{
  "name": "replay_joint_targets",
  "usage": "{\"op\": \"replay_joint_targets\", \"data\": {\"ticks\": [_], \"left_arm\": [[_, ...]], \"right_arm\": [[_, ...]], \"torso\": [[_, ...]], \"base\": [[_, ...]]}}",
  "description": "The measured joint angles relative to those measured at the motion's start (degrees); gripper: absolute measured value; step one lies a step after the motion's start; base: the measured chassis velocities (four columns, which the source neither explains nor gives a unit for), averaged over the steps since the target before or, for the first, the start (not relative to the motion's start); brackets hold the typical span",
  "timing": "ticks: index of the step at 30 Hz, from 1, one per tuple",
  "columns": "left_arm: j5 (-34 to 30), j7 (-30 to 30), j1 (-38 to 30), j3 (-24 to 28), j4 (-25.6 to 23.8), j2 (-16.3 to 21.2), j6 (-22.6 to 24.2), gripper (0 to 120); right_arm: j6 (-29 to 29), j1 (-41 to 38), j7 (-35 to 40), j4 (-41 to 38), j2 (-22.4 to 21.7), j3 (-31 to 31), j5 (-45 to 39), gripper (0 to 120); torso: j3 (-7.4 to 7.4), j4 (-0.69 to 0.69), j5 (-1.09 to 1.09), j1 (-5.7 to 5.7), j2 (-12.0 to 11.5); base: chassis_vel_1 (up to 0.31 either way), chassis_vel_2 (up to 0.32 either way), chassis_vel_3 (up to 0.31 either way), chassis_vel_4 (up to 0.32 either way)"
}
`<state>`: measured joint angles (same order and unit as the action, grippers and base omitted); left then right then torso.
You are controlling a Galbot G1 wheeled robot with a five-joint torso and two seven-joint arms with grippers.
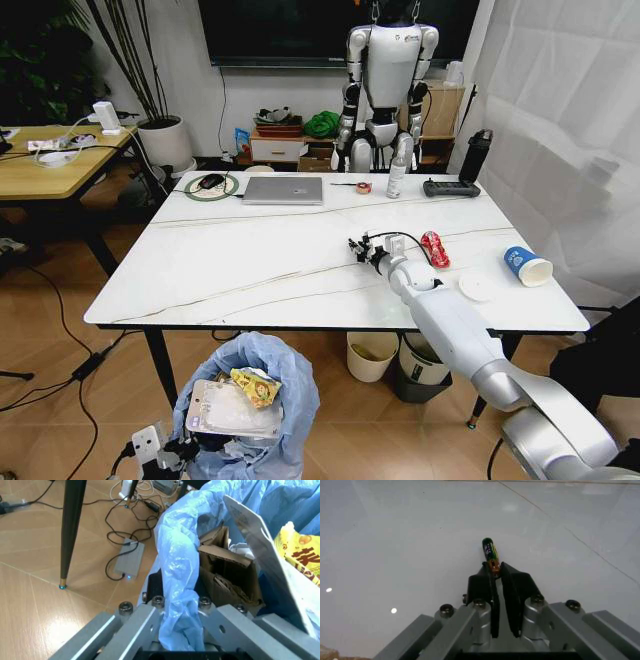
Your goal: Pick up the trash bin and place the trash from the table into it.
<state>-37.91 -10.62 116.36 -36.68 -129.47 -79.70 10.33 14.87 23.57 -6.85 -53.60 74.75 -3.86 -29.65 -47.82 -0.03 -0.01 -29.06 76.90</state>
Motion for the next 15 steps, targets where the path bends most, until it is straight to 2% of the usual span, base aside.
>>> {"op": "replay_joint_targets", "data": {"ticks": [2, 10, 13, 15], "left_arm": [[-0.1, 0.0, 0.0, 0.0, 0.0, 0.0, 0.0, 0], [-0.2, 0.0, 0.0, -0.1, 0.0, 0.0, 0.0, 0], [-0.3, 0.0, 0.0, -0.1, 0.0, 0.0, 0.0, 0], [-0.3, 0.0, -0.1, -0.1, 0.0, 0.1, 0.0, 0]], "right_arm": [[-0.1, 0.1, 0.0, -0.1, 0.0, -0.2, 0.2, 1], [0.0, 0.1, 0.0, -0.7, 0.0, -0.1, 0.1, 0], [-0.2, 1.0, -0.1, -4.4, -0.8, 0.0, -2.2, 0], [-1.1, 2.2, -1.1, -10.0, -2.5, -0.4, -5.0, 0]], "torso": [[0.00, 0.00, 0.00, 0.00, 0.0], [-0.01, 0.02, 0.01, 0.00, 0.0], [-0.03, 0.04, 0.03, -0.01, 0.0], [-0.02, 0.03, 0.00, -0.01, 0.0]], "base": [[0.000, 0.000, 0.000, 0.000], [0.000, 0.000, 0.000, 0.000], [0.000, 0.000, 0.000, 0.000], [0.000, 0.000, 0.000, 0.000]]}}
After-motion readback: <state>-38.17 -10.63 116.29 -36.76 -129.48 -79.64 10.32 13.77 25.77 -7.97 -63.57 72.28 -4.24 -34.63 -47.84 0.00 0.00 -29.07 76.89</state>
